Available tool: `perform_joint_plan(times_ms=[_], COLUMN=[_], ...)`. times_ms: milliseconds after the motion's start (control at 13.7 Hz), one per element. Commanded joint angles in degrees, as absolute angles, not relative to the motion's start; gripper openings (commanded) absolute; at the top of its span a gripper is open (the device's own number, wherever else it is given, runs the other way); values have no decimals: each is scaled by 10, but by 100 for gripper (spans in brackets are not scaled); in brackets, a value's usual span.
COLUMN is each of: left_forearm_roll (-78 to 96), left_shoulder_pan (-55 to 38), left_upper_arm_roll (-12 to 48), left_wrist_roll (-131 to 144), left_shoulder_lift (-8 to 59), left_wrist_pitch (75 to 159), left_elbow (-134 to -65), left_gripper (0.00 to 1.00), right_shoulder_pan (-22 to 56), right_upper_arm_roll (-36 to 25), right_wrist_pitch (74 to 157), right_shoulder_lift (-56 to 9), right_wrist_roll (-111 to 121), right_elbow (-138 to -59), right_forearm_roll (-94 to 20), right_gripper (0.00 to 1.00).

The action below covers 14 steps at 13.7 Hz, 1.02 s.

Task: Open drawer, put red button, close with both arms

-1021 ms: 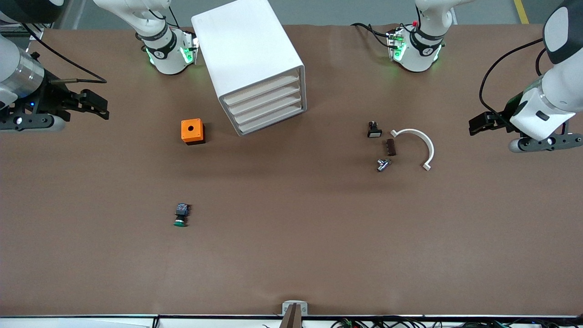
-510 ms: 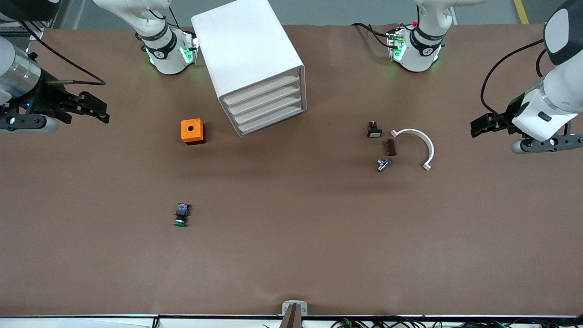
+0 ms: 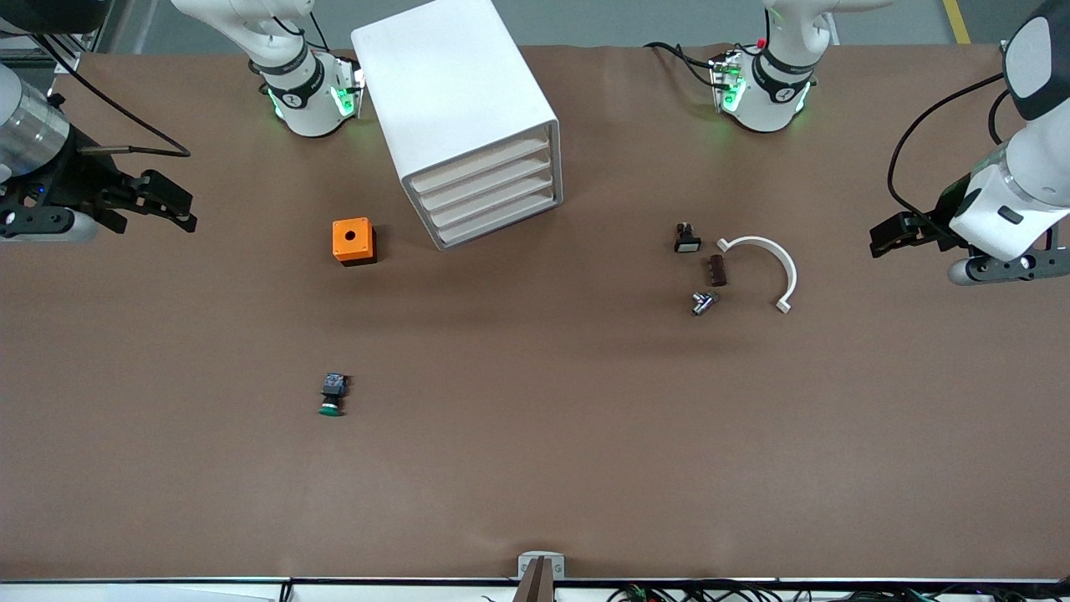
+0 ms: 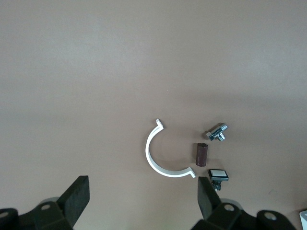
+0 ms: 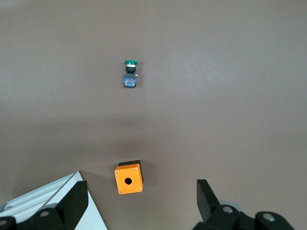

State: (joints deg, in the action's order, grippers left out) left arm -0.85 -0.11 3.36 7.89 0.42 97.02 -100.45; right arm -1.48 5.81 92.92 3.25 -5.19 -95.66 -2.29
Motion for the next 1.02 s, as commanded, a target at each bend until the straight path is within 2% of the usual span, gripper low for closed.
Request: perform_joint_plan(times_ms=[0,219,948], left_forearm_roll=[-3,-2,3], left_shoulder_pan=[-15,-38,-35], left_upper_arm_roll=[18,-4,-4], left_wrist_roll=[67,67,67], left_shoulder_lift=[-12,-12,-37], left_wrist_pitch=[979,987,982], left_elbow=[-1018,-1018,-1020], left_gripper=[99,99,99], right_shoulder_pan=[-17,-16,-11], right_upper_arm_roll=[57,57,61], right_wrist_pitch=[938,936,939], right_shoulder_lift=[52,52,63], right_wrist_roll=[-59,-59,-60], right_elbow=[-976,-977,-994], right_forearm_roll=[-32,-32,-32], right_gripper=[100,100,100])
